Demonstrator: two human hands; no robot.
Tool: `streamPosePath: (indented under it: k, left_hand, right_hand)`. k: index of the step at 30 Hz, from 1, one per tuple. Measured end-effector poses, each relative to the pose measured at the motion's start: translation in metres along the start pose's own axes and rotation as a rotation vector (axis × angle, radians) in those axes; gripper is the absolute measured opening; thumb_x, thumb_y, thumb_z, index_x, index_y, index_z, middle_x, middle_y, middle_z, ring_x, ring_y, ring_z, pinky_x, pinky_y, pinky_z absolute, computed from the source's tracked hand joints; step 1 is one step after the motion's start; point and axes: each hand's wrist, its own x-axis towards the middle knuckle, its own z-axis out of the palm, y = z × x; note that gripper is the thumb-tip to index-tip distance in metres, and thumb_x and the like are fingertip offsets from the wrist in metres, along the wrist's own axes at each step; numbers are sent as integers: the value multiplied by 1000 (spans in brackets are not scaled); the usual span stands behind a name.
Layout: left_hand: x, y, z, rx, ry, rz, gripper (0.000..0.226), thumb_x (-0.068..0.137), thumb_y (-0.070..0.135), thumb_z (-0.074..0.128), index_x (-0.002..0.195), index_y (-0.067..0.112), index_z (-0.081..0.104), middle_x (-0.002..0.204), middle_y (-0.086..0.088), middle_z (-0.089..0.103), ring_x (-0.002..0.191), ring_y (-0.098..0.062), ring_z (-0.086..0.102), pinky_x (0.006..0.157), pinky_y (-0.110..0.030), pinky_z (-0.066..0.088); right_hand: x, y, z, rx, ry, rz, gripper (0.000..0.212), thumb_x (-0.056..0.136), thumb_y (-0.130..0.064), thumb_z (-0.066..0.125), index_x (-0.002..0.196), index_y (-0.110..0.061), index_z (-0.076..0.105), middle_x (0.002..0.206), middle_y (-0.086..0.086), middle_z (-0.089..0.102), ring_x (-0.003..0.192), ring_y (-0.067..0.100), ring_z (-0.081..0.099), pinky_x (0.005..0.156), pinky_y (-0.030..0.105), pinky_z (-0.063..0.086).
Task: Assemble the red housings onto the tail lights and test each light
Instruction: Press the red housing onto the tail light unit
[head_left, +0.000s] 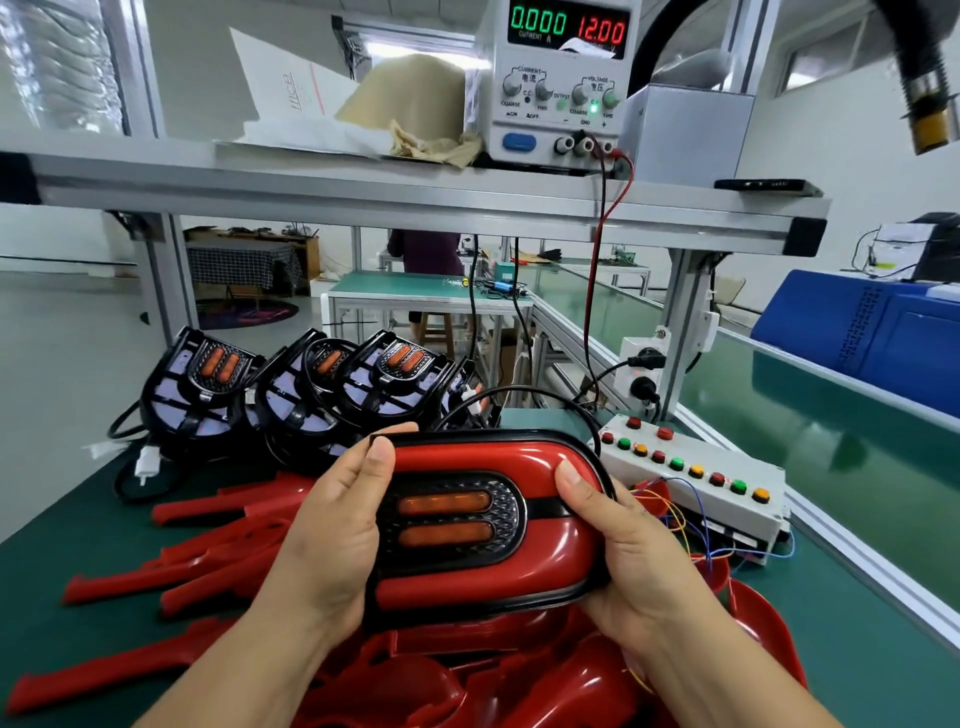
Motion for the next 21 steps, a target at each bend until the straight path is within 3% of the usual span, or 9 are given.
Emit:
streamPosePath:
  k: [3,5,6,8,11,17,21]
  left_hand:
    - [5,2,-7,18,-120,-26,53,89,63,49,138,43,47,115,-19,70,101,-42,69,78,-57,57]
    - [5,1,-15,110,-166,-28,78,79,73,59,147,46,32,130,-10,64,118,-34,62,98,-57,48]
    - [2,-2,-16,147,-164,-44,89,70,72,69,147,45,32,134,-4,62,122,-29,60,102,-52,47]
    - [-4,-8,-15,156,-172,-83,90,61,65,82,139,38,47,131,0,64,117,-24,64,92,-41,55]
    - [-6,-14,-11,96,-117,-64,60,69,54,81,121,28,64,119,-6,71,103,-25,71,72,-37,61]
    - [-2,-7,-15,153,-113,101,54,67,55,83,109,23,73,114,-10,72,104,-25,70,78,-32,59]
    - [-1,-13,-16,124,-91,80,40,77,46,77,108,21,72,111,-12,73,99,-27,72,69,-35,60]
  right_hand:
    - [0,-1,2,65,21,-11,53,63,-27,77,112,-7,67,105,24,71,82,38,71,65,53,58]
    - [2,-2,3,148,29,-8,46,71,-32,73,109,-7,68,104,22,72,82,37,72,61,51,58]
    - [3,-3,3,193,37,-12,44,73,-33,71,108,-6,68,103,22,72,84,37,72,60,50,58]
    - [5,-3,3,243,47,-30,45,77,-35,68,111,-4,67,106,22,71,90,37,72,62,50,59]
    - [4,-4,-2,187,8,-46,43,80,-30,68,113,-2,67,111,24,69,97,39,70,68,48,59]
    - [4,-10,-10,-24,-27,-76,27,72,-21,73,95,-8,76,105,23,71,89,35,72,67,40,59]
    - [6,-10,-8,-31,-8,-96,20,74,-19,72,92,-12,77,101,21,72,86,35,72,65,41,59]
